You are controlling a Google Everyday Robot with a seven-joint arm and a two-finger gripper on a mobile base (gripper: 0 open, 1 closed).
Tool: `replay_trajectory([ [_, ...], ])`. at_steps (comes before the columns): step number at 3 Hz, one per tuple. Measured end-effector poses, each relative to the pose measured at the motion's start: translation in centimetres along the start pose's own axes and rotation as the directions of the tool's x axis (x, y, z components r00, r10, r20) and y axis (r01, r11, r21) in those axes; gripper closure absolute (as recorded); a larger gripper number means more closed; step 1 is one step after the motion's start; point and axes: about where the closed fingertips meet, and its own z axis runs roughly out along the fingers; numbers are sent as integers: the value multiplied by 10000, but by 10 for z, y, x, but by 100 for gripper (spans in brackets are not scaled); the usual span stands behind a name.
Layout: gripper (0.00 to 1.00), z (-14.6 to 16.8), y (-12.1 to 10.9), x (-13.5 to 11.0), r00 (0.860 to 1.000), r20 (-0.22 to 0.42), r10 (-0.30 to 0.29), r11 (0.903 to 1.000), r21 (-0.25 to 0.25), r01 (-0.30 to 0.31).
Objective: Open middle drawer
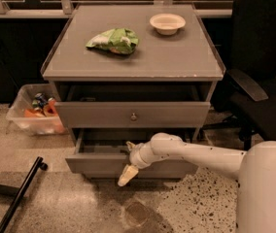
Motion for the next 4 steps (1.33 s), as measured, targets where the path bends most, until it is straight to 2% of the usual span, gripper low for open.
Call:
replay_trajectory([
  [1, 19, 1, 7, 3, 9999, -93, -60, 9989, -461, 55],
  [2, 42, -3, 13, 7, 9996, -245, -102, 9956, -937, 78],
  [4, 88, -17, 24, 10, 9987, -477, -161, 9898, -1420, 92],
])
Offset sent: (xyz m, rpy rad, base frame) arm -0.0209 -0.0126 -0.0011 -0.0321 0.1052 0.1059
